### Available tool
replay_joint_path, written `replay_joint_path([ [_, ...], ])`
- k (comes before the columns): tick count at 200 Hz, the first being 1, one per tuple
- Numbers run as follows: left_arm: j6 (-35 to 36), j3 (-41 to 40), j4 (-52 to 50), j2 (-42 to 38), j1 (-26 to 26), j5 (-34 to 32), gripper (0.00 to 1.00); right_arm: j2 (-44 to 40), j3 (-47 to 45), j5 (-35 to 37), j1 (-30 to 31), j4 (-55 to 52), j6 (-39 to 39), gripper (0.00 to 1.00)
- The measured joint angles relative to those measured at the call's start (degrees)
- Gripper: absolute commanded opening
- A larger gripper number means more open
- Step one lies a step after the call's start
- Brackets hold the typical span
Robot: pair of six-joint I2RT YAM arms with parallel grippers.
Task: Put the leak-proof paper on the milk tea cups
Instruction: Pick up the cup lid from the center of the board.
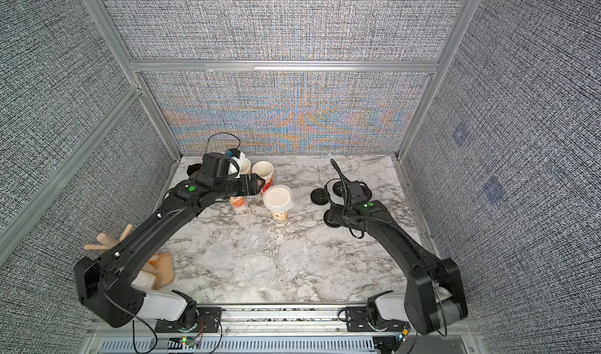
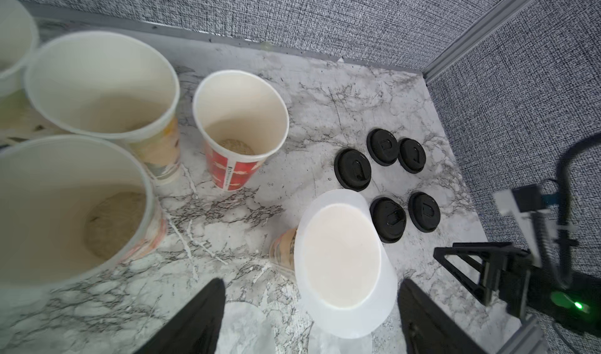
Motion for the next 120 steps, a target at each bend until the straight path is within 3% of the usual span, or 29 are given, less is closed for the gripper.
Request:
replay_joint_path([
  [63,2.8,-10.5,-0.3,-13.5,0.0,-6.1,0.90,18.7,9.7,2.7,0.0,3.1,0.3,0.83],
  [120,3.9,-10.7,-0.5,-15.2,0.0,-8.0,0.90,24.6,12.0,4.8,-0.1,3.2,0.4,0.83],
])
